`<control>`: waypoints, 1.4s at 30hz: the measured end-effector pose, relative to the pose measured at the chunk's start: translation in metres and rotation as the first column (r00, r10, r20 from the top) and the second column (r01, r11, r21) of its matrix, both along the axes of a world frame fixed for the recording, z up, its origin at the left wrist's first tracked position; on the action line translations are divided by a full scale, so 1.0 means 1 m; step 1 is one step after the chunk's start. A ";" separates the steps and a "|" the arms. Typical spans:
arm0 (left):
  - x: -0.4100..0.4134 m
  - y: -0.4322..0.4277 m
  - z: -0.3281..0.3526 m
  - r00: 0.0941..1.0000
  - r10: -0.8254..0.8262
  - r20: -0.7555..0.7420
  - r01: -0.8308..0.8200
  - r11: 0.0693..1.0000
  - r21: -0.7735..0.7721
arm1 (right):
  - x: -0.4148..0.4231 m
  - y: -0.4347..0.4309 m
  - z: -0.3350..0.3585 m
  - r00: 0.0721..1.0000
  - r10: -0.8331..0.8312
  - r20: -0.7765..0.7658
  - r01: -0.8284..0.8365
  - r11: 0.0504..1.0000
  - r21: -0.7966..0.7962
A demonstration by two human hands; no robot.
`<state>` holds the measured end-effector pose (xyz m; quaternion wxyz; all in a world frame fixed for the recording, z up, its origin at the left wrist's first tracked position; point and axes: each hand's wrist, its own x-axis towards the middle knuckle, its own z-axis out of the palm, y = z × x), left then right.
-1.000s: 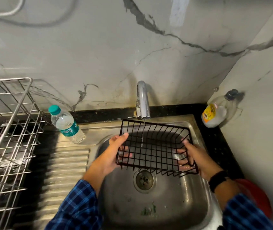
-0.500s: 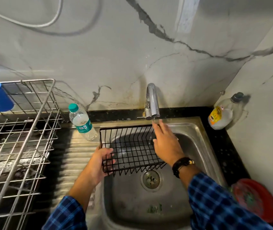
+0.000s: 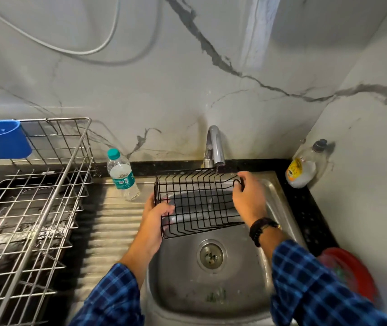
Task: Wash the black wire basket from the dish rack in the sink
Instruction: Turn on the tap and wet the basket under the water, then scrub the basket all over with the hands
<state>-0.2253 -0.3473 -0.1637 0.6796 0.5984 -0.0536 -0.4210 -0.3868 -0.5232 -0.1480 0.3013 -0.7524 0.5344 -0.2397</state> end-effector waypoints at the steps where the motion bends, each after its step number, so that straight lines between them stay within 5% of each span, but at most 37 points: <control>1: 0.000 -0.003 0.001 1.000 -0.003 -0.001 0.003 1.000 0.007 | -0.011 0.001 -0.003 0.999 0.003 -0.053 -0.005 0.999 -0.048; 5: 0.003 -0.003 0.006 0.989 -0.073 -0.125 0.074 0.997 0.007 | -0.076 0.017 -0.015 0.984 0.170 0.054 -0.177 0.962 0.208; 9: 0.002 0.006 -0.005 0.978 -0.106 -0.178 0.117 0.992 0.050 | -0.162 0.038 -0.008 0.999 -0.023 0.032 0.020 0.997 0.070; 12: -0.007 0.019 -0.008 0.976 -0.116 -0.187 0.129 0.990 0.058 | -0.223 0.037 0.000 0.950 -0.232 -0.207 0.208 0.969 -0.131; 16: -0.022 0.038 -0.003 0.974 -0.167 -0.154 0.179 0.981 0.069 | -0.268 0.024 -0.019 0.801 0.069 -0.595 0.045 0.984 0.174; 20: -0.040 0.049 0.002 0.981 -0.135 -0.142 0.145 0.987 0.065 | -0.281 0.007 -0.063 0.819 0.172 -0.548 -0.095 0.981 0.167; 30: -0.077 0.062 0.016 0.987 -0.065 -0.149 0.074 0.996 0.055 | -0.259 0.012 -0.039 0.866 -0.012 -0.500 0.113 0.979 0.172; 32: -0.080 0.065 0.015 0.988 -0.050 -0.144 0.059 0.996 0.060 | -0.258 0.014 -0.018 0.914 -0.080 -0.397 0.138 0.983 0.120; 35: -0.082 0.068 0.015 0.990 -0.025 -0.142 0.034 0.997 0.064 | -0.238 0.032 0.024 0.987 -0.161 -0.004 0.161 0.987 0.017; 37: -0.087 0.065 0.015 0.990 -0.005 -0.140 0.013 0.999 0.051 | -0.206 0.046 0.047 0.998 -0.036 0.060 0.040 0.997 -0.067; 42: -0.100 0.051 0.020 0.991 -0.014 -0.132 0.015 1.000 0.003 | -0.103 0.063 0.042 0.935 0.321 -0.153 -0.327 0.945 -0.017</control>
